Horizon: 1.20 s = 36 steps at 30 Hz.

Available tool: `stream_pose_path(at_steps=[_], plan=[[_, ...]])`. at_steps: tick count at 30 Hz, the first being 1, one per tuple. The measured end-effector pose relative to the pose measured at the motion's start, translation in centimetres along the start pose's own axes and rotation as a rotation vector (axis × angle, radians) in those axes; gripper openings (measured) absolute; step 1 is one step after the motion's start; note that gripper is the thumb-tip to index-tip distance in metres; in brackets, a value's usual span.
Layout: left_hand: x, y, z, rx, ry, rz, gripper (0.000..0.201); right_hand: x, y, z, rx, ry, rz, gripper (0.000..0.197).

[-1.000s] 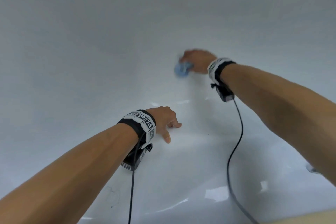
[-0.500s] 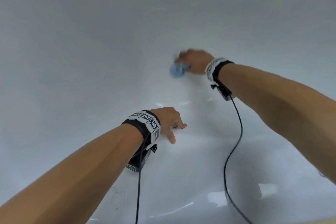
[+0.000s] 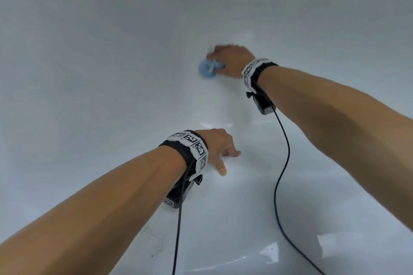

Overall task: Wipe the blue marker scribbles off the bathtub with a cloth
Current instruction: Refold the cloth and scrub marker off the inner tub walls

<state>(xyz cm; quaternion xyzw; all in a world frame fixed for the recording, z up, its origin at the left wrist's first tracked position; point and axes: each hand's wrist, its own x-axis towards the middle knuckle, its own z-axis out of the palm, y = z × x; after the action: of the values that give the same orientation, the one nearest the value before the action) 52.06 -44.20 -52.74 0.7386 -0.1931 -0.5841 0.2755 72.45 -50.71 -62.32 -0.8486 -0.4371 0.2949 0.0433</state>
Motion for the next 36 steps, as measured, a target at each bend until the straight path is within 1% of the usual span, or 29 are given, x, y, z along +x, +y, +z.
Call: stream_pose_path(at_steps=[2, 3, 4, 5, 6, 8, 9, 10, 11, 12, 13, 15, 16, 17, 18, 19, 21, 23, 25, 26, 27, 28, 30, 31, 33, 36], plan=[[0.0, 0.0, 0.0, 0.024, 0.001, -0.004, 0.070, 1.0, 0.4, -0.5, 0.094, 0.165, 0.246, 0.044], [0.0, 0.1, -0.1, 0.042, -0.001, 0.000, 0.070, 1.4, 0.3, -0.4, 0.128, 0.232, 0.321, 0.044], [0.2, 0.0, -0.1, 0.043, 0.001, -0.001, 0.070, 1.7, -0.2, -0.2, 0.148, 0.260, 0.355, 0.044], [0.2, -0.1, 0.0, 0.033, 0.004, -0.005, 0.070, 1.9, -0.6, 0.2, 0.155, 0.238, 0.343, 0.045], [0.2, 0.0, 0.0, 0.042, -0.001, -0.013, 0.071, 1.6, -1.1, 0.5, 0.159, 0.162, 0.295, 0.047], [0.3, 0.5, -0.1, 0.094, -0.015, -0.037, 0.070, 0.4, -1.9, 0.5, 0.129, -0.063, 0.170, 0.054], [0.1, 0.8, -0.1, 0.094, -0.021, -0.055, 0.070, -0.4, -2.1, 0.5, 0.122, -0.162, 0.136, 0.056], [-0.1, 1.1, -0.1, 0.097, -0.029, -0.082, 0.071, -1.1, -2.0, 0.3, 0.136, -0.215, 0.147, 0.055], [-0.3, 1.4, -0.2, 0.113, -0.043, -0.099, 0.072, -1.9, -2.0, 0.1, 0.177, -0.219, 0.185, 0.050], [-0.5, 1.7, -0.3, 0.142, -0.063, -0.115, 0.073, -3.0, -2.0, -0.3, 0.260, -0.173, 0.245, 0.042], [-0.6, 2.1, -0.4, 0.180, -0.076, -0.122, 0.074, -4.3, -2.2, -0.7, 0.397, -0.074, 0.325, 0.036], [-1.0, 3.5, -0.5, 0.249, -0.066, -0.158, 0.070, -7.2, -2.6, -1.8, 0.775, 0.239, 0.509, 0.038], [-1.3, 4.3, -0.3, 0.246, -0.024, -0.194, 0.062, -8.9, -3.2, -2.6, 0.956, 0.377, 0.571, 0.039], [-1.6, 5.2, -0.2, 0.237, 0.052, -0.232, 0.054, -10.6, -3.8, -3.5, 1.098, 0.480, 0.621, 0.038], [-2.2, 6.0, 0.0, 0.232, 0.166, -0.263, 0.049, -12.1, -4.4, -4.6, 1.228, 0.534, 0.652, 0.037], [-3.1, 6.8, 0.1, 0.222, 0.302, -0.272, 0.049, -13.7, -5.1, -5.5, 1.364, 0.549, 0.677, 0.037], [-5.5, 8.2, -0.2, 0.190, 0.571, -0.294, 0.055, -16.7, -6.6, -7.5, 1.599, 0.513, 0.698, 0.038], [-8.6, 9.2, -1.0, 0.052, 0.812, -0.344, 0.066, -19.4, -8.6, -9.0, 1.749, 0.441, 0.674, 0.036], [-12.0, 10.5, -2.1, -0.089, 0.998, -0.345, 0.081, -21.7, -11.3, -10.5, 1.856, 0.395, 0.634, 0.035], [-13.7, 11.2, -2.6, -0.130, 1.069, -0.311, 0.092, -22.6, -12.8, -11.3, 1.903, 0.378, 0.606, 0.036], [-15.4, 11.8, -2.9, -0.168, 1.102, -0.258, 0.103, -23.6, -14.4, -12.1, 1.958, 0.356, 0.578, 0.037], [-17.2, 12.3, -3.1, -0.205, 1.101, -0.187, 0.113, -24.3, -16.2, -13.0, 2.018, 0.326, 0.547, 0.038], [-20.6, 13.0, -3.0, -0.247, 1.072, -0.071, 0.123, -25.6, -19.8, -15.0, 2.111, 0.236, 0.451, 0.035], [-22.6, 13.3, -2.8, -0.241, 1.077, -0.051, 0.121, -26.2, -21.7, -16.1, 2.134, 0.183, 0.404, 0.032], [-27.2, 13.6, -2.2, -0.183, 1.130, -0.045, 0.106, -27.2, -25.5, -18.3, 2.153, 0.093, 0.334, 0.027], [-35.0, 14.0, -0.3, -0.111, 1.196, -0.037, 0.090, -28.3, -31.2, -21.3, 2.146, -0.025, 0.276, 0.030]])
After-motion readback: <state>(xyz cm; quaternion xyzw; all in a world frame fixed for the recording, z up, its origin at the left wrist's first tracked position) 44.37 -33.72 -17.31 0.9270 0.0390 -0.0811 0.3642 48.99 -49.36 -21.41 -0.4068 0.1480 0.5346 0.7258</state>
